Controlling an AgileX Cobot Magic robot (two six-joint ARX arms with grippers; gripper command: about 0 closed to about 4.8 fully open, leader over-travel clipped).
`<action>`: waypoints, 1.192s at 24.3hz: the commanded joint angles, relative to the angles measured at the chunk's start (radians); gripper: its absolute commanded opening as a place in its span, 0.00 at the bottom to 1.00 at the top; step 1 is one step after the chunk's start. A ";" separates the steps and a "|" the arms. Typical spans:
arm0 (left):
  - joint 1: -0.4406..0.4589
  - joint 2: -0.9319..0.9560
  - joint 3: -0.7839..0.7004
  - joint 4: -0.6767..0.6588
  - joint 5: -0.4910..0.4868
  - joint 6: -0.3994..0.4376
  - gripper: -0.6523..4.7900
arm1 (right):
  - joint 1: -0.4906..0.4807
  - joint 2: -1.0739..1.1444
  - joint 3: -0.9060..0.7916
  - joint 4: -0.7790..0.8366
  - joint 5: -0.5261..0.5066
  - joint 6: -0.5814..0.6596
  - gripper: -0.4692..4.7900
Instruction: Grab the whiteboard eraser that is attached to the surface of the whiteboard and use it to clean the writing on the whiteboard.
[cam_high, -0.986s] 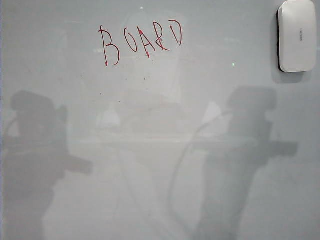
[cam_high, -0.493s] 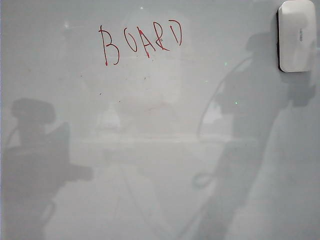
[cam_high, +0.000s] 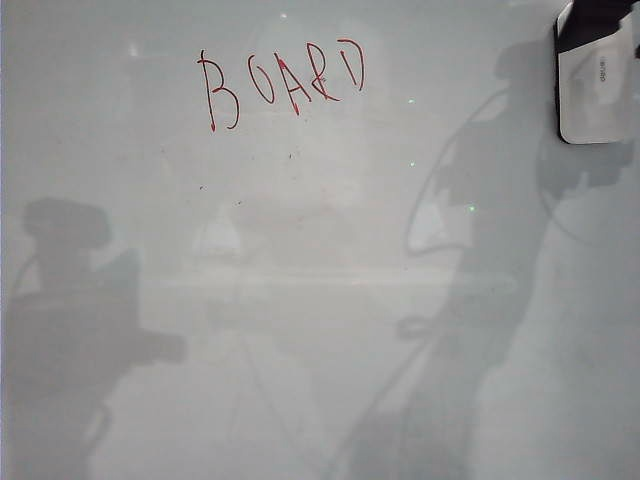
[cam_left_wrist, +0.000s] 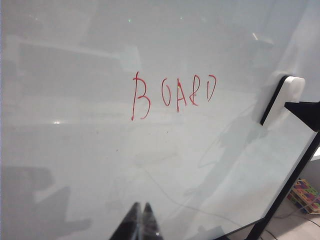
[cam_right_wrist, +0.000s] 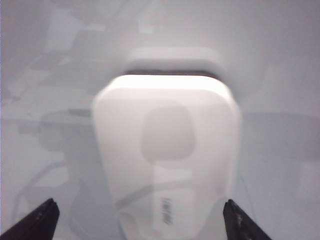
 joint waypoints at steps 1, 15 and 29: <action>0.002 0.000 0.002 0.006 0.005 0.001 0.11 | 0.024 0.019 0.006 0.048 0.080 -0.006 1.00; 0.001 0.000 0.002 0.006 0.007 0.001 0.11 | 0.030 0.094 0.008 0.140 0.113 -0.006 0.89; 0.002 0.000 0.002 0.006 0.004 0.002 0.11 | 0.301 0.095 0.035 0.066 0.277 -0.006 0.38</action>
